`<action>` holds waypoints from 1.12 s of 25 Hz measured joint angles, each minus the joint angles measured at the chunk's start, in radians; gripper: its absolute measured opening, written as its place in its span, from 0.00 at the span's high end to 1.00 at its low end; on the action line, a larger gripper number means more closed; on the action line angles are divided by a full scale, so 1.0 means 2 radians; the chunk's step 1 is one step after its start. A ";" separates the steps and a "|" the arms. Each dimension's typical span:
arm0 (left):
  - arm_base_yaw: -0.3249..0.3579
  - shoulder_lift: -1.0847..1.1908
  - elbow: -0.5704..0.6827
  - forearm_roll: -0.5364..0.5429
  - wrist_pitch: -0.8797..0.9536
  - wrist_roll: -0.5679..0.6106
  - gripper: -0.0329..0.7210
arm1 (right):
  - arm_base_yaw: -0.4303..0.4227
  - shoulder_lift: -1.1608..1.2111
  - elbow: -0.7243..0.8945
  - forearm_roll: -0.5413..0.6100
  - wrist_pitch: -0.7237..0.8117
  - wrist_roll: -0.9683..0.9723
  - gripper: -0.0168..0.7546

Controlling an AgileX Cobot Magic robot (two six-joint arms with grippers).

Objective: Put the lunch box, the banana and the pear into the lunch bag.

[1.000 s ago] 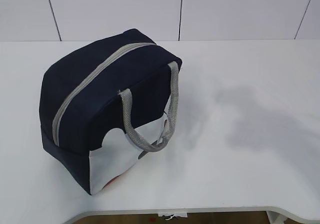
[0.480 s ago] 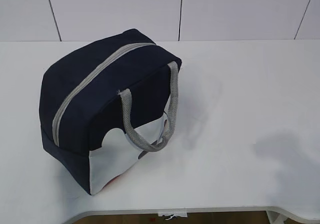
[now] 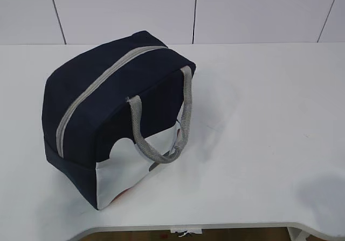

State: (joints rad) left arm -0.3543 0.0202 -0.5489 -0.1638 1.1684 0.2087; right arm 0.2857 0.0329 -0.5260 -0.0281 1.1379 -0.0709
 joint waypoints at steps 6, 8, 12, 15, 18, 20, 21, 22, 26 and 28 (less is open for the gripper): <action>0.000 0.000 0.010 0.006 -0.021 -0.018 0.55 | 0.000 -0.024 0.008 0.000 -0.001 0.000 0.57; 0.000 0.000 0.010 0.026 -0.024 -0.046 0.55 | 0.000 -0.024 0.012 -0.002 0.002 0.000 0.57; 0.000 0.000 0.010 0.046 -0.025 -0.076 0.55 | 0.000 -0.025 0.014 -0.011 0.003 0.009 0.57; 0.000 0.000 0.010 0.048 -0.025 -0.078 0.55 | 0.000 -0.025 0.014 -0.013 0.003 0.012 0.57; 0.000 0.000 0.011 0.049 -0.025 -0.079 0.55 | 0.000 -0.025 0.014 -0.015 0.003 0.012 0.57; 0.000 0.000 0.011 0.049 -0.026 -0.080 0.55 | 0.000 -0.025 0.014 -0.015 0.003 0.012 0.57; 0.002 0.000 0.011 0.049 -0.026 -0.080 0.55 | 0.000 -0.025 0.014 -0.015 0.003 0.012 0.57; 0.009 0.000 0.011 0.049 -0.026 -0.080 0.55 | 0.000 -0.025 0.014 -0.014 0.003 0.012 0.57; 0.058 0.000 0.011 0.049 -0.026 -0.080 0.55 | -0.030 -0.025 0.014 -0.011 0.003 0.012 0.57; 0.085 0.000 0.011 0.049 -0.026 -0.080 0.55 | -0.059 -0.025 0.014 -0.011 0.003 0.012 0.57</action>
State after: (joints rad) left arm -0.1839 0.0202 -0.5268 -0.0649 1.1170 0.0481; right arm 0.1673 -0.0167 -0.4984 -0.0509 1.1430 -0.0460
